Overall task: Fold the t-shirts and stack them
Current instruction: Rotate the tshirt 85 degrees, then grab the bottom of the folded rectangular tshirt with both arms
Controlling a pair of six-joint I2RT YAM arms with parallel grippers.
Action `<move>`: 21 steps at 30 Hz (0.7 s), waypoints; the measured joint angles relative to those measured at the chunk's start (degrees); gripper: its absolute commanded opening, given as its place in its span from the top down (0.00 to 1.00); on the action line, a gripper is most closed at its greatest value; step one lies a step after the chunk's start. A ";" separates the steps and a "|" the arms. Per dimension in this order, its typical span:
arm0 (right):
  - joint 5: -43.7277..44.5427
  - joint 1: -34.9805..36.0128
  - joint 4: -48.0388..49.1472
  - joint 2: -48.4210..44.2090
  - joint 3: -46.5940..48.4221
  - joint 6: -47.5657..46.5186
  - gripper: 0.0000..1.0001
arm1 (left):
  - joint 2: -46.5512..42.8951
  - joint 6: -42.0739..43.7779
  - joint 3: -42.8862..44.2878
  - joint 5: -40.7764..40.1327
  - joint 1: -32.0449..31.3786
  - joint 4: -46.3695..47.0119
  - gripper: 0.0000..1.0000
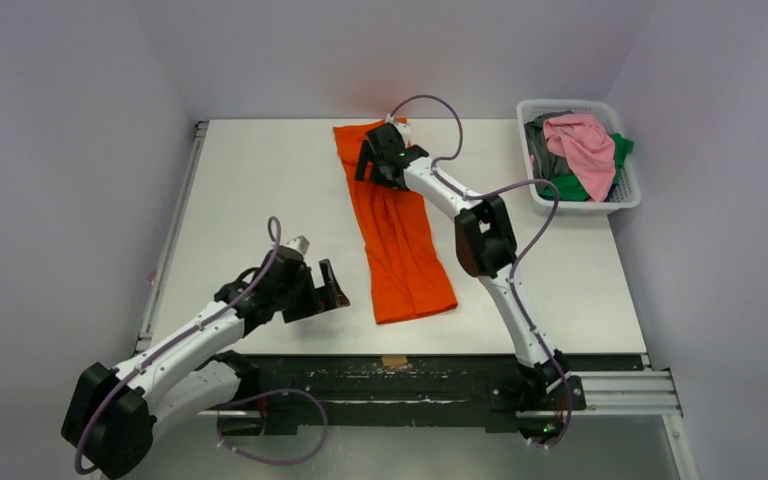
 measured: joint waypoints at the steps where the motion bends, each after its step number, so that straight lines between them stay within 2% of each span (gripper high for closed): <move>1: -1.42 -0.24 0.37 -1.46 -1.97 -0.44 0.04 | 0.90 -0.28 0.00 0.63 -0.90 0.87 0.04; 4: -4.42 -0.39 0.83 -7.74 -9.07 -2.40 0.04 | 2.69 -1.75 -0.24 2.71 -3.13 4.31 0.08; 6: -6.47 -0.09 2.38 -15.67 -17.16 -3.76 0.04 | 3.74 -3.34 -0.85 3.28 -4.94 7.54 0.11; 12: -9.22 0.92 13.03 -50.82 -48.59 -4.68 0.05 | 12.02 -8.52 -1.33 2.25 -12.28 14.58 0.25; 14: -8.63 1.03 15.56 -62.62 -58.90 -3.82 0.05 | 16.24 -10.16 -0.59 2.36 -14.34 16.61 0.32; 17: -6.21 0.76 17.00 -73.42 -72.06 -1.55 0.07 | 21.55 -11.82 2.12 1.62 -16.20 19.41 0.45; 21: -4.22 0.37 15.06 -77.99 -87.12 2.32 0.11 | 27.54 -13.49 5.33 0.79 -18.49 21.31 0.67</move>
